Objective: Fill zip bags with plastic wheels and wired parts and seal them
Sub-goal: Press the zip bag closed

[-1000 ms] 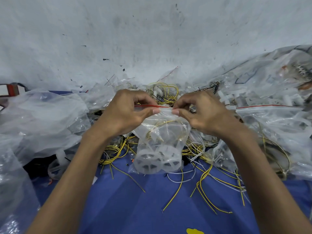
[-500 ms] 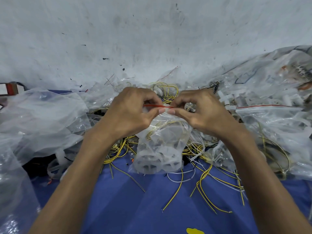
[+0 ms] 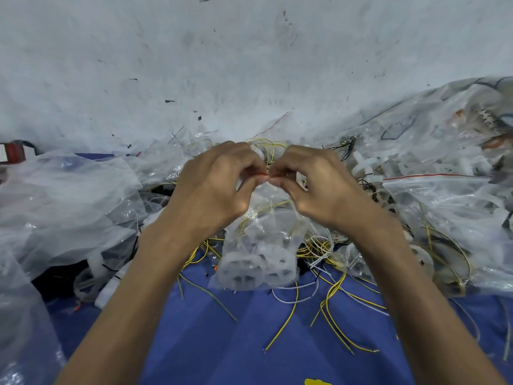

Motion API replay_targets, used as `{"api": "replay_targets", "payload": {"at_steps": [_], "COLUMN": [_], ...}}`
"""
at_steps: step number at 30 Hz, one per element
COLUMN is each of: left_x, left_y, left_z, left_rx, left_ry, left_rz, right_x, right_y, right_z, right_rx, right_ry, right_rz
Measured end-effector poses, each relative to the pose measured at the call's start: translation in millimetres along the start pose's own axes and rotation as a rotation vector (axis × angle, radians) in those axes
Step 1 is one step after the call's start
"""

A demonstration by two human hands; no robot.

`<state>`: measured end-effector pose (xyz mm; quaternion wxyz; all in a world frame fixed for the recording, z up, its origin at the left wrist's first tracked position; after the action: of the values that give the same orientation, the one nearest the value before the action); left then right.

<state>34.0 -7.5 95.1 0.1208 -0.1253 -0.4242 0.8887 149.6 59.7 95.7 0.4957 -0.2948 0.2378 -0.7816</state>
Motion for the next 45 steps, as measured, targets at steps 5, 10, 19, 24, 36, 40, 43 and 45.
{"api": "replay_targets", "payload": {"at_steps": [5,10,19,24,36,40,43,45], "left_x": [-11,-1,14,27,42,34,26,21], "left_y": [2,-2,3,5,7,4,1,-1], "left_z": [-3,6,0,1,5,-4,-3,3], "left_rx": [-0.067,-0.060,-0.091,-0.076,-0.040,-0.060,-0.129,-0.199], "left_ry": [-0.096,-0.033,-0.102,-0.069,-0.062,-0.036,-0.049,-0.038], "left_rz": [0.003,0.108,0.254,0.284,0.355,0.347,0.315,0.266], "right_x": [8,2,-11,-17,-31,-30,-13,2], "right_y": [2,0,2,2,4,10,10,5], "right_z": [-1,5,-11,-11,-13,-4,-9,-28], "right_rx": [-0.109,-0.138,-0.128,-0.055,-0.098,-0.365,-0.416,-0.170], "right_ry": [0.261,0.051,0.212,0.148,0.183,0.200,0.289,0.113], "right_rz": [0.031,-0.028,-0.140,-0.204,-0.334,-0.390,-0.292,-0.173]}}
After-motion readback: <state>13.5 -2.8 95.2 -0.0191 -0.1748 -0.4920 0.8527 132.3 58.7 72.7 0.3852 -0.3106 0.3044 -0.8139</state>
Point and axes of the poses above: each hand's wrist, its own y-axis away from the middle knuckle, its own z-axis out of the back of the hand, x = y × z, the point moved 5 cm from there along -y, towards the middle knuckle, and after that the axes turned 4 degrees about -z, right-handed, at the moved point
